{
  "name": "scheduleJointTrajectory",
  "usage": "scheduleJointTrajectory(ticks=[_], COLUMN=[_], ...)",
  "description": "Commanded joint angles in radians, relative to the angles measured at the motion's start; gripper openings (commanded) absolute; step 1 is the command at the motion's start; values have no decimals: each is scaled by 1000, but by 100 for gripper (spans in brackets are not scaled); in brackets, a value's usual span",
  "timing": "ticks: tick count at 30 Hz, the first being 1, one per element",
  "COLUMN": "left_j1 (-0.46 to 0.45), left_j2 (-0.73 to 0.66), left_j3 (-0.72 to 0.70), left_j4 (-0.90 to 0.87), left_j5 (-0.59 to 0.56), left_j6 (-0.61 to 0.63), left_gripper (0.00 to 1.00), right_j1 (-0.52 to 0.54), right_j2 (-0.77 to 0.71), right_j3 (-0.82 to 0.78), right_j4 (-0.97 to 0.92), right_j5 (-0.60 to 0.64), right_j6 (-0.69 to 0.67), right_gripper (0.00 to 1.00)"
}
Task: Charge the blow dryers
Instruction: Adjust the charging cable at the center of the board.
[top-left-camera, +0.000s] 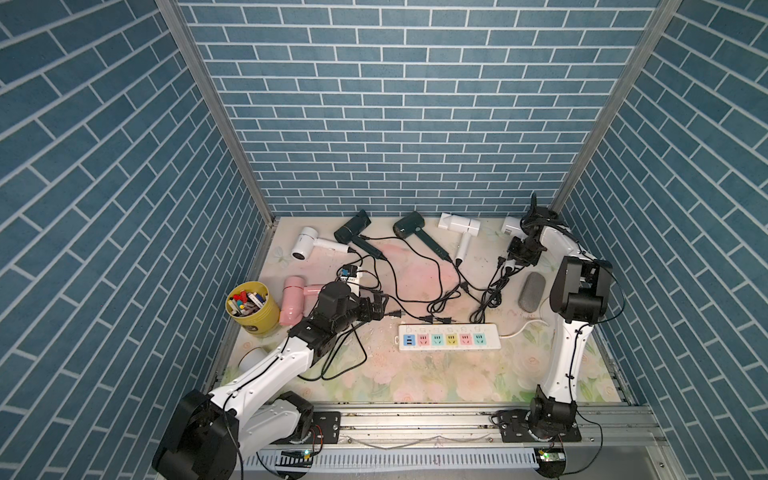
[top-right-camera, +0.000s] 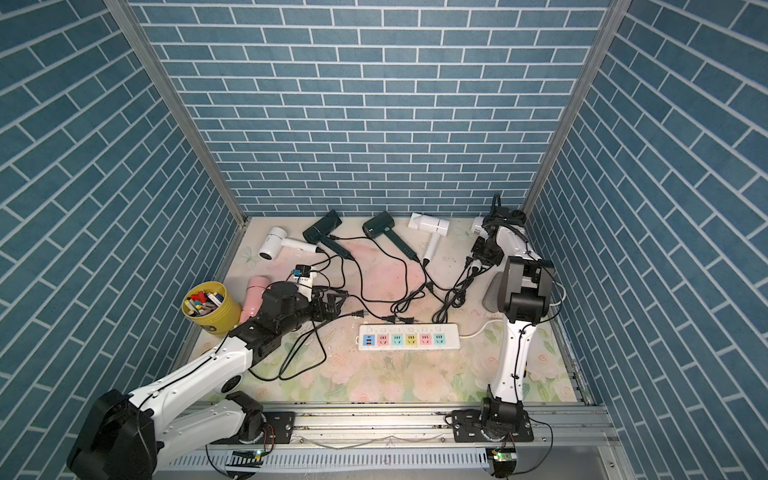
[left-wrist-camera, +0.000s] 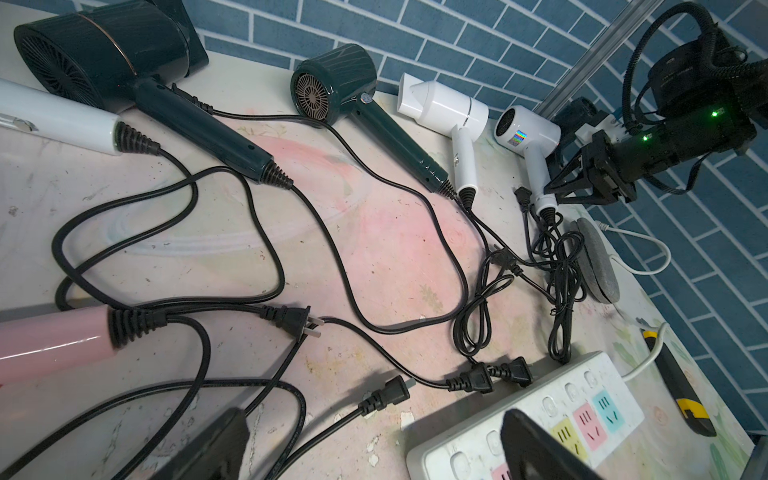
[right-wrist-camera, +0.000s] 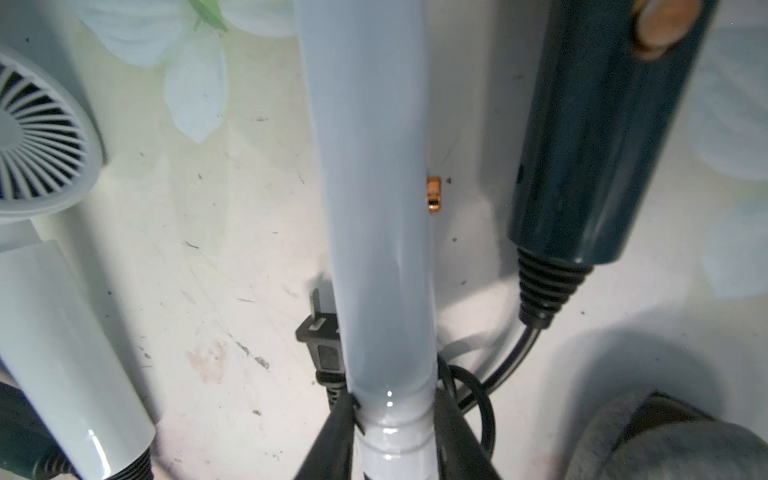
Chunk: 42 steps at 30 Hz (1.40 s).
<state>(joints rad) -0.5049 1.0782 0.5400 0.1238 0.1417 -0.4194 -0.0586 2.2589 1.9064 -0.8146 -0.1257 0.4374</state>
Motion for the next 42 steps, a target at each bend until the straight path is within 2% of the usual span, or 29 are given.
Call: scheduleJointTrajectory(ticks=[1, 3, 6, 8, 16, 19, 25, 33, 42], left_j1=[-10, -10, -11, -12, -20, -22, -28, -29, -33], left_j2=[14, 17, 21, 26, 37, 43, 46, 37, 34], left_j3=[27, 27, 29, 30, 34, 35, 38, 38, 41], left_j4=[-9, -9, -7, -6, -6, -3, -5, -13, -16], left_j5=[-11, -14, -16, -16, -22, -19, -22, -31, -33], left_j6=[19, 21, 21, 22, 25, 25, 25, 29, 30], left_gripper=[99, 99, 99, 99, 99, 100, 99, 99, 99], right_j1=[11, 18, 39, 58, 181, 226, 270, 371, 526], right_j2=[-14, -84, -187, -241, -389, -394, -306, -136, 13], right_j3=[4, -47, -141, -204, -450, -487, -463, -339, -104], right_j4=[-44, -39, -9, 11, 81, 91, 100, 53, 11], right_j5=[32, 107, 146, 153, 129, 101, -11, -120, -259], right_j6=[-11, -11, -16, -22, -43, -54, -75, -82, -57], right_gripper=[36, 42, 52, 54, 55, 54, 55, 56, 55])
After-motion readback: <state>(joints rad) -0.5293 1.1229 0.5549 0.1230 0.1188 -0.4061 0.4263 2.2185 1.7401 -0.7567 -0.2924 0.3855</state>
